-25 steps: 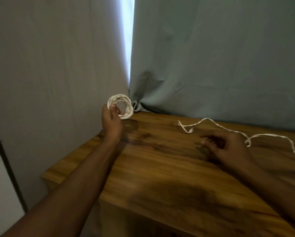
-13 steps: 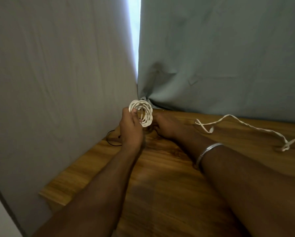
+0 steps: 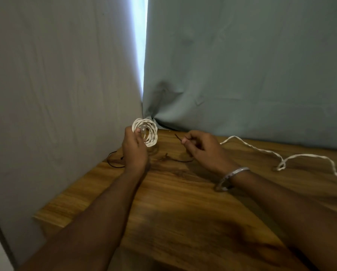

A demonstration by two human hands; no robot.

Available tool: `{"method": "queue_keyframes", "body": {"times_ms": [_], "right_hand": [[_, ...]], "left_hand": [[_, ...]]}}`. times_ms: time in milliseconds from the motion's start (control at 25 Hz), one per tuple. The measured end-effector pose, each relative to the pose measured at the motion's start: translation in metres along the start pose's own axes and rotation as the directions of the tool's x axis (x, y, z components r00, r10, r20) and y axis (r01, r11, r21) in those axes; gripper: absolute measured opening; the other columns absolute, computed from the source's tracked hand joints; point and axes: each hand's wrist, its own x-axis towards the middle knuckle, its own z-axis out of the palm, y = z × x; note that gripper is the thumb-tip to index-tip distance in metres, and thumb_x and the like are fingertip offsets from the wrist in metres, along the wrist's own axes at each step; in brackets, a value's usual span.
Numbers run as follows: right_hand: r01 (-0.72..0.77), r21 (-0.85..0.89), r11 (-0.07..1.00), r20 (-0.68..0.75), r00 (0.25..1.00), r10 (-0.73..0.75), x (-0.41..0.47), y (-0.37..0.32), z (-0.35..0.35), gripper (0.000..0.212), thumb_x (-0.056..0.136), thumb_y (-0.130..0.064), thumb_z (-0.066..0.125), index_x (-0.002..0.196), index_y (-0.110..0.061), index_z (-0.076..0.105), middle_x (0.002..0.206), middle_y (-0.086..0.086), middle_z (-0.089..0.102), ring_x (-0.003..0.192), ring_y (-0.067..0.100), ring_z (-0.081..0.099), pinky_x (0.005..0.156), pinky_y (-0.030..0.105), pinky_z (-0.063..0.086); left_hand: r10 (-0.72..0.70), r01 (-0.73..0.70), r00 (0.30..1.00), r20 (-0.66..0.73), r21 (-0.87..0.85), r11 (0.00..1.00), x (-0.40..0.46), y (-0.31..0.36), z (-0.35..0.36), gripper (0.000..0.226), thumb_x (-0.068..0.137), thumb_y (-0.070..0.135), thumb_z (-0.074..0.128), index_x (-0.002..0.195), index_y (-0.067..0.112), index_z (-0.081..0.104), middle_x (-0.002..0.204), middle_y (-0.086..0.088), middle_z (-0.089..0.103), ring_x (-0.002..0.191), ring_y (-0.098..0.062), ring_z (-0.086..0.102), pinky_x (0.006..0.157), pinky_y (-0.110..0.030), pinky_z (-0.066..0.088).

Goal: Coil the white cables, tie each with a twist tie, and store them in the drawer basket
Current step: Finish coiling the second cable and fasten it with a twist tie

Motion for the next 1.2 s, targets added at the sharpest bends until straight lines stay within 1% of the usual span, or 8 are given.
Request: {"method": "queue_keyframes", "body": {"times_ms": [120, 240, 480, 600, 760, 920, 1040, 1200], "right_hand": [[-0.005, 0.136, 0.991, -0.053, 0.999, 0.012, -0.036, -0.017, -0.033, 0.02, 0.098, -0.037, 0.067, 0.087, -0.02, 0.071, 0.063, 0.005, 0.064, 0.056, 0.01, 0.049, 0.056, 0.031, 0.04], [0.019, 0.148, 0.989, -0.076, 0.997, -0.008, -0.066, -0.018, -0.062, 0.009, 0.097, -0.027, 0.07, 0.089, -0.026, 0.072, 0.07, -0.01, 0.068, 0.057, 0.004, 0.058, 0.054, 0.027, 0.048], [0.02, 0.238, 0.971, -0.193, 0.981, 0.027, -0.077, 0.001, -0.102, 0.02, 0.097, -0.01, 0.068, 0.1, -0.029, 0.074, 0.081, -0.003, 0.075, 0.064, 0.02, 0.073, 0.054, 0.024, 0.053], [0.048, 0.245, 0.968, -0.246, 0.969, 0.014, -0.074, 0.004, -0.103, 0.015, 0.1, -0.015, 0.065, 0.099, -0.027, 0.073, 0.078, -0.002, 0.074, 0.062, 0.015, 0.069, 0.057, 0.028, 0.053], [0.019, 0.158, 0.987, -0.264, 0.964, 0.024, -0.077, 0.006, -0.094, 0.009, 0.101, -0.028, 0.062, 0.108, -0.028, 0.068, 0.078, -0.002, 0.069, 0.069, 0.019, 0.063, 0.064, 0.042, 0.054], [0.009, 0.112, 0.994, -0.321, 0.947, 0.028, -0.075, 0.012, -0.1, 0.007, 0.107, -0.026, 0.049, 0.114, -0.024, 0.048, 0.082, -0.003, 0.066, 0.075, 0.014, 0.063, 0.069, 0.044, 0.054], [-0.091, 0.089, 0.992, -0.308, 0.944, 0.114, -0.071, 0.024, -0.105, 0.005, 0.105, -0.026, 0.055, 0.104, -0.022, 0.055, 0.08, -0.008, 0.067, 0.076, 0.004, 0.065, 0.071, 0.038, 0.054], [-0.269, 0.435, 0.859, -0.202, 0.9, 0.385, -0.067, 0.024, -0.101, 0.011, 0.096, -0.017, 0.071, 0.085, -0.017, 0.074, 0.074, -0.003, 0.077, 0.07, 0.005, 0.07, 0.07, 0.024, 0.051]], "left_hand": [[0.042, -0.044, 0.997, 0.057, 0.024, 0.999, -0.006, 0.004, -0.001, 0.028, 0.112, 0.022, 0.037, 0.116, 0.001, 0.056, 0.1, -0.005, 0.061, 0.088, -0.018, 0.056, 0.07, -0.026, 0.037], [0.063, -0.066, 0.994, 0.088, 0.034, 0.997, -0.009, 0.007, -0.003, 0.029, 0.112, 0.023, 0.037, 0.115, 0.001, 0.056, 0.099, -0.008, 0.062, 0.088, -0.02, 0.056, 0.072, -0.031, 0.039], [0.09, -0.073, 0.978, 0.19, -0.096, 0.993, -0.035, 0.026, 0.012, 0.029, 0.112, 0.031, 0.037, 0.115, 0.009, 0.057, 0.104, -0.007, 0.067, 0.093, -0.022, 0.063, 0.08, -0.039, 0.052], [0.107, -0.072, 0.957, 0.268, -0.138, 0.988, -0.058, 0.047, 0.031, 0.025, 0.112, 0.029, 0.037, 0.117, 0.015, 0.057, 0.104, 0.001, 0.067, 0.095, -0.01, 0.064, 0.083, -0.028, 0.053], [0.086, -0.049, 0.973, 0.214, -0.173, 0.984, -0.067, 0.08, 0.066, 0.025, 0.112, 0.024, 0.037, 0.118, 0.01, 0.057, 0.099, 0.002, 0.064, 0.085, -0.009, 0.061, 0.073, -0.028, 0.046], [-0.022, 0.07, 0.979, 0.201, -0.237, 0.969, -0.074, 0.11, 0.107, 0.025, 0.111, 0.022, 0.038, 0.114, 0.005, 0.057, 0.096, 0.002, 0.06, 0.08, -0.006, 0.056, 0.064, -0.006, 0.04], [-0.026, 0.079, 0.983, 0.184, -0.286, 0.955, -0.085, 0.104, 0.123, 0.023, 0.111, 0.023, 0.04, 0.111, 0.007, 0.057, 0.094, 0.003, 0.061, 0.08, -0.009, 0.058, 0.064, -0.008, 0.043], [0.15, -0.086, 0.96, 0.236, -0.263, 0.961, -0.089, 0.084, 0.123, 0.029, 0.11, 0.032, 0.038, 0.112, 0.009, 0.056, 0.094, 0.003, 0.064, 0.08, -0.005, 0.06, 0.069, -0.027, 0.047]]}}
